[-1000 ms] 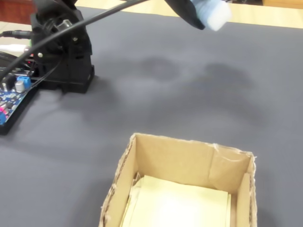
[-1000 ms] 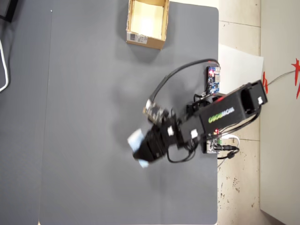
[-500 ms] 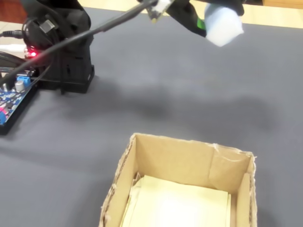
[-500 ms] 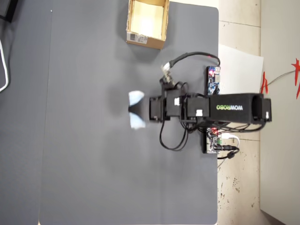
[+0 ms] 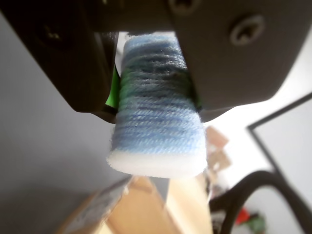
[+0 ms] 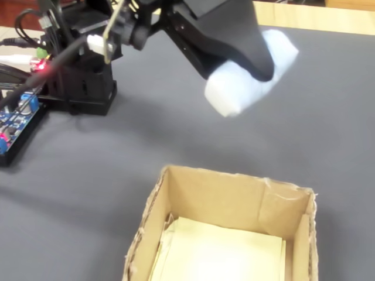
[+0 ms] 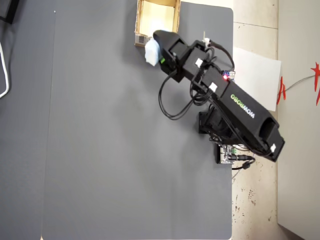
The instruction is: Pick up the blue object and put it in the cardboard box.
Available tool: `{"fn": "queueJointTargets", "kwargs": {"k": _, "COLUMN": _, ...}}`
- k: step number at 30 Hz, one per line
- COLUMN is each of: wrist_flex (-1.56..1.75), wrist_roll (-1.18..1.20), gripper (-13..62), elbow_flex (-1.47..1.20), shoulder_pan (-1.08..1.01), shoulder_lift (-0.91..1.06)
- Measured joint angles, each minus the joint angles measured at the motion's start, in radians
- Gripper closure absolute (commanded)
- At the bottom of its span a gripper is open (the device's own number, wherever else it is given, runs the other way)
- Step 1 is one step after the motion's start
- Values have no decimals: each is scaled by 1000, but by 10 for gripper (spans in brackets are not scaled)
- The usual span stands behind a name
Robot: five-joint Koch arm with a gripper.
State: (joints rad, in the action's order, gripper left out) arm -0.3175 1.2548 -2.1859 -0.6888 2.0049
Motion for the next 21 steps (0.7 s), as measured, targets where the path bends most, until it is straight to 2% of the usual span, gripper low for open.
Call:
{"fn": "queueJointTargets", "kwargs": {"k": 8, "wrist_flex": 2, "wrist_roll": -6, "gripper": 388, "elbow_flex": 262, "shoulder_pan": -146, "shoulder_lift": -347}}
{"fn": "queueJointTargets", "kwargs": {"k": 17, "wrist_flex": -35, "wrist_roll": 2, "gripper": 375, "elbow_flex": 287, "shoulder_pan": -222, "shoulder_lift": -451}}
{"fn": "queueJointTargets", "kwargs": {"k": 18, "wrist_flex": -40, "wrist_roll": 2, "gripper": 346, "elbow_flex": 287, "shoulder_pan": -230, "shoulder_lift": -454}}
{"fn": "queueJointTargets", "kwargs": {"k": 19, "wrist_flex": -40, "wrist_roll": 6, "gripper": 279, "elbow_flex": 287, "shoulder_pan": -232, "shoulder_lift": -454}}
{"fn": "queueJointTargets", "kwargs": {"k": 21, "wrist_flex": -52, "wrist_roll": 20, "gripper": 220, "elbow_flex": 287, "shoulder_pan": -233, "shoulder_lift": -454}}
